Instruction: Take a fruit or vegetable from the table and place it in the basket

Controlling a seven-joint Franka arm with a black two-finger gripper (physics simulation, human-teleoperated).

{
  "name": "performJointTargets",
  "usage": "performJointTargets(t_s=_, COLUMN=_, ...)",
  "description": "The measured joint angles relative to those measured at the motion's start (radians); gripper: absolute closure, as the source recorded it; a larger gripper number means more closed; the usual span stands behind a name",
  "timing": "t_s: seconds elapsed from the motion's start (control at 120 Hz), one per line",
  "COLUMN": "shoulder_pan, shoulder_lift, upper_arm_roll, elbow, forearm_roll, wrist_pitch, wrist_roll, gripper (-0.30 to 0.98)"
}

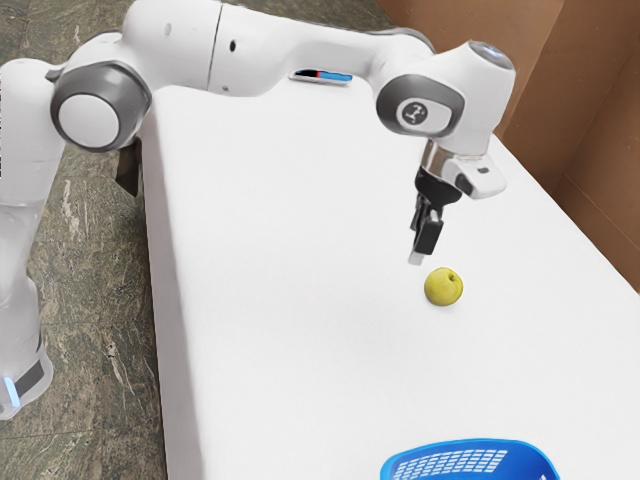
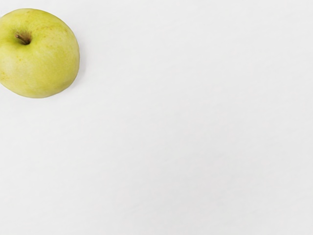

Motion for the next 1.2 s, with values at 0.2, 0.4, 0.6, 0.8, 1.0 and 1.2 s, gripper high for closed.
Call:
performJointTargets(t_s=0.2, shoulder_pan=0.0, shoulder_lift=0.157, upper_arm_roll=0.027, elbow=0.17, forearm_roll=0.013, wrist_pitch=0.065, wrist_roll=-0.002, gripper=0.0)
performJointTargets(t_s=0.4, shoulder_pan=0.0, shoulder_lift=0.238, upper_arm_roll=0.061, elbow=0.202, forearm_roll=0.018, wrist_pitch=0.176, wrist_roll=-0.003, gripper=0.0)
performJointTargets(t_s=0.6, shoulder_pan=0.005, shoulder_lift=0.295, upper_arm_roll=0.084, elbow=0.203, forearm_roll=0.018, wrist_pitch=0.264, wrist_roll=-0.002, gripper=0.0)
performJointTargets(t_s=0.8, shoulder_pan=0.009, shoulder_lift=0.32, upper_arm_roll=0.101, elbow=0.202, forearm_roll=0.012, wrist_pitch=0.317, wrist_roll=-0.001, gripper=0.0)
performJointTargets(t_s=1.0, shoulder_pan=0.01, shoulder_lift=0.352, upper_arm_roll=0.108, elbow=0.202, forearm_roll=0.0, wrist_pitch=0.34, wrist_roll=0.001, gripper=0.0)
performJointTargets(t_s=1.2, shoulder_pan=0.011, shoulder_lift=0.368, upper_arm_roll=0.112, elbow=0.199, forearm_roll=-0.009, wrist_pitch=0.349, wrist_roll=0.003, gripper=0.0)
